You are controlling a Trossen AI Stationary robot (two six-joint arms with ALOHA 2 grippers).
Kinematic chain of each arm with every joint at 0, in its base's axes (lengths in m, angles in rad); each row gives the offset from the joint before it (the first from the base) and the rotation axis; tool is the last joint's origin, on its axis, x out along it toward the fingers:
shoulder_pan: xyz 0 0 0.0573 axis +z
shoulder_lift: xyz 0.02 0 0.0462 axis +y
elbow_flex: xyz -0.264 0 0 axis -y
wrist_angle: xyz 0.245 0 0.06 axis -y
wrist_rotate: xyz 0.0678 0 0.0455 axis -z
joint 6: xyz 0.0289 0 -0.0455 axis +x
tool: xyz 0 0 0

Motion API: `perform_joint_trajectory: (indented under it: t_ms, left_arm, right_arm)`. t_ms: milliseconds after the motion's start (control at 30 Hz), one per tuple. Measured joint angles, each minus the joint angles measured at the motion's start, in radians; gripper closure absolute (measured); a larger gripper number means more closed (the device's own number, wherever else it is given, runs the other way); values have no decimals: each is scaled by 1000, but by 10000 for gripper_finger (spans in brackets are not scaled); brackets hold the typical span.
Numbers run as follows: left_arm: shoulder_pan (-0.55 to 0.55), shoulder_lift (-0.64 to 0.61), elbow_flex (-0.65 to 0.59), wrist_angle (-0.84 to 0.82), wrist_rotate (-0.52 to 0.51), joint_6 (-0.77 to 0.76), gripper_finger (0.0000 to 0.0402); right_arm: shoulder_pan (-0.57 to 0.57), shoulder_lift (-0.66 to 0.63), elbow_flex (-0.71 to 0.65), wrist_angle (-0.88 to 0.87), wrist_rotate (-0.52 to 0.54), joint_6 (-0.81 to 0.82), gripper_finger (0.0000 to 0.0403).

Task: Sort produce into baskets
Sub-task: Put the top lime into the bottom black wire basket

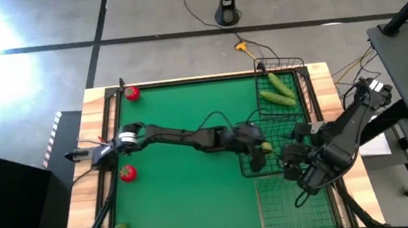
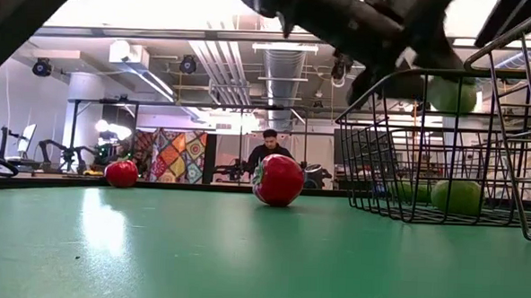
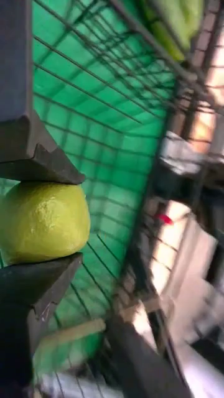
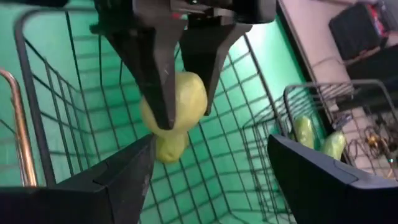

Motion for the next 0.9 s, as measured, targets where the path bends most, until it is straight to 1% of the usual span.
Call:
perform_joint_trajectory:
  t_ms: [67, 167, 267, 367, 533, 700, 767, 900]
  left_arm:
    - [0, 31, 64, -73, -14, 1, 251]
    - [1, 56, 122, -99, -18, -3, 251]
    - [1, 68, 136, -103, -26, -25, 251]
    - [4, 72, 121, -91, -58, -60, 251]
    - [11, 71, 70, 47, -56, -145, 251]
    - [10, 68, 31, 200, -40, -252, 251]
    - [9, 68, 3, 256, -32, -296, 251]
    - [10, 69, -19, 303, -27, -348, 251]
  right_arm:
    - [0, -4, -17, -10, -17, 13, 102]
    - [0, -10, -48, -17, -35, 29, 106]
    - [0, -15, -85, -19, -61, 43, 109]
    - [0, -24, -115, -23, -90, 61, 110]
    - [6, -42, -169, 40, -47, 82, 106]
    - [20, -43, -244, 133, 94, 110, 96]
    - [19, -39, -273, 168, 111, 108, 88]
    - [19, -37, -294, 193, 153, 111, 70]
